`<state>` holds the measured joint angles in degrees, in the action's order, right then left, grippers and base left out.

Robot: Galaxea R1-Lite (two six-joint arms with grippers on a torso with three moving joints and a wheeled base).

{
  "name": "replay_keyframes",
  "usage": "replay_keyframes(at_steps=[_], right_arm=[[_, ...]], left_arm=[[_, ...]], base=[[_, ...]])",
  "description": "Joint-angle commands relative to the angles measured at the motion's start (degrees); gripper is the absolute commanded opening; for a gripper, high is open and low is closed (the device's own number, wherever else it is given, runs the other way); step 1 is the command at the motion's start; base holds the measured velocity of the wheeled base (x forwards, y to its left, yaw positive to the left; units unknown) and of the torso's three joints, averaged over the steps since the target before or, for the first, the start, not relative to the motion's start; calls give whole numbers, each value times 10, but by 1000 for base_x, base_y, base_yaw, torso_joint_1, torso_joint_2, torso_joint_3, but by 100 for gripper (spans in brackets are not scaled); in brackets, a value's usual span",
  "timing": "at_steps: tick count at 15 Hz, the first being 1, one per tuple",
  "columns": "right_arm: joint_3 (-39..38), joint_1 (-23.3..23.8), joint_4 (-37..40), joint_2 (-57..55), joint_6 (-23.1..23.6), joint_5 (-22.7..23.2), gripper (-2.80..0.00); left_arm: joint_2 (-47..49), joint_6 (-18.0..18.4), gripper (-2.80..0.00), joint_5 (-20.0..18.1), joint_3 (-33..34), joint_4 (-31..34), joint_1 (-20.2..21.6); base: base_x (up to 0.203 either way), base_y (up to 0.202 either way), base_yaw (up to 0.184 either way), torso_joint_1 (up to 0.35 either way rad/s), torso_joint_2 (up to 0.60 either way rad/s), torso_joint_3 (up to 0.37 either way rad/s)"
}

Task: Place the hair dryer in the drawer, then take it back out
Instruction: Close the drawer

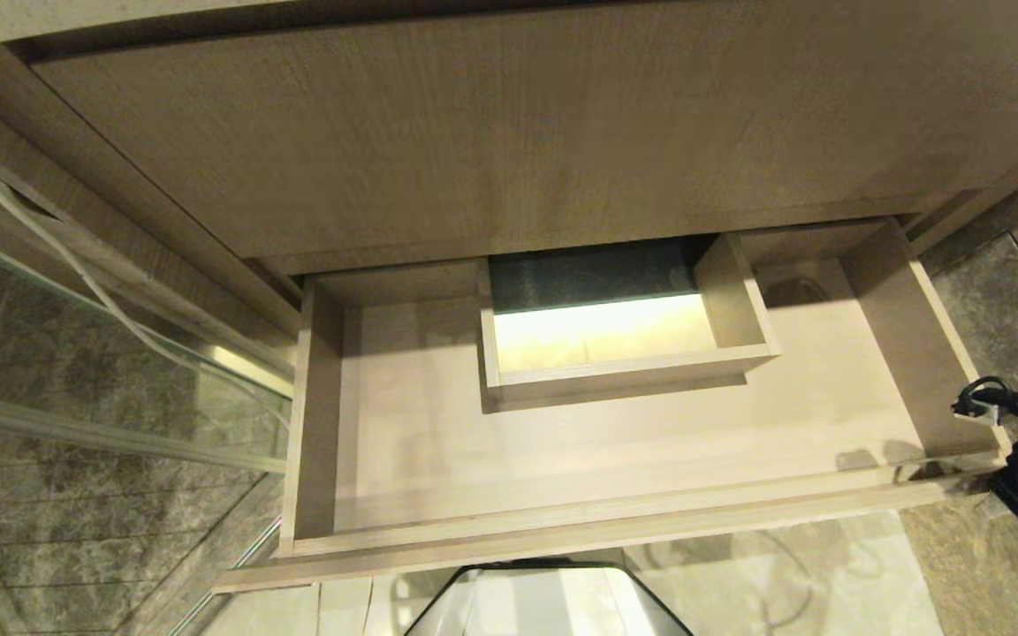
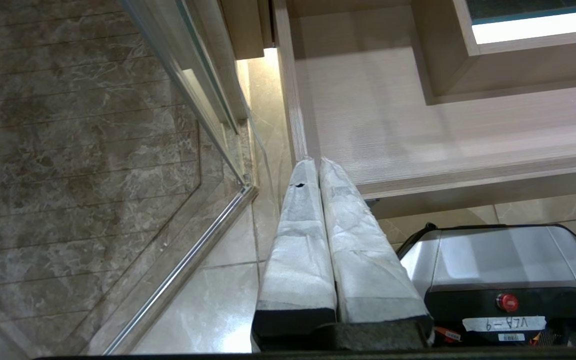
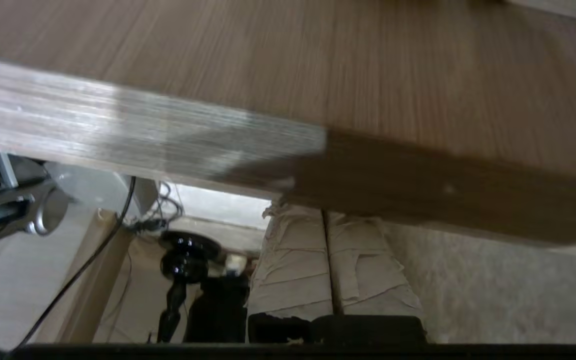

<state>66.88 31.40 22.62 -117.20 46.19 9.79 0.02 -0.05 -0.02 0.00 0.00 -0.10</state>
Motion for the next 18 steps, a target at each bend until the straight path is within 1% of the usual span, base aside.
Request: replay_keyframes(at_steps=[1, 2, 4, 6, 7, 9, 10, 11, 13, 14, 18], right_arm=[[11, 3, -43, -11, 3, 47, -280], [12, 6, -65, -3, 3, 72, -280], [13, 12, -99, 12, 3, 103, -280], [14, 15, -165, 25, 2, 176, -280], [17, 15, -208, 27, 1, 201, -280], [38, 14, -318, 22, 1, 253, -280], [62, 13, -363, 12, -1, 267, -280], [81, 10, -398, 2, -9, 277, -280], [126, 2, -489, -27, -59, 284, -280], [132, 0, -515, -36, -81, 284, -280], [100, 3, -517, -17, -83, 282, -280]], left_arm=[[0, 0, -280, -1, 0, 0, 0], [0, 0, -280, 0, 0, 0, 0], [0, 0, -280, 0, 0, 0, 0], [0, 0, -280, 0, 0, 0, 0], [0, 0, -280, 0, 0, 0, 0], [0, 0, -280, 0, 0, 0, 0], [0, 0, -280, -1, 0, 0, 0], [0, 0, -280, 0, 1, 0, 0], [0, 0, -280, 0, 0, 0, 0], [0, 0, -280, -1, 1, 0, 0], [0, 0, -280, 0, 1, 0, 0]], base=[[0, 0, 0, 0, 0, 0], [0, 0, 0, 0, 0, 0], [0, 0, 0, 0, 0, 0], [0, 0, 0, 0, 0, 0], [0, 0, 0, 0, 0, 0], [0, 0, 0, 0, 0, 0], [0, 0, 0, 0, 0, 0], [0, 0, 0, 0, 0, 0], [0, 0, 0, 0, 0, 0], [0, 0, 0, 0, 0, 0], [0, 0, 0, 0, 0, 0]])
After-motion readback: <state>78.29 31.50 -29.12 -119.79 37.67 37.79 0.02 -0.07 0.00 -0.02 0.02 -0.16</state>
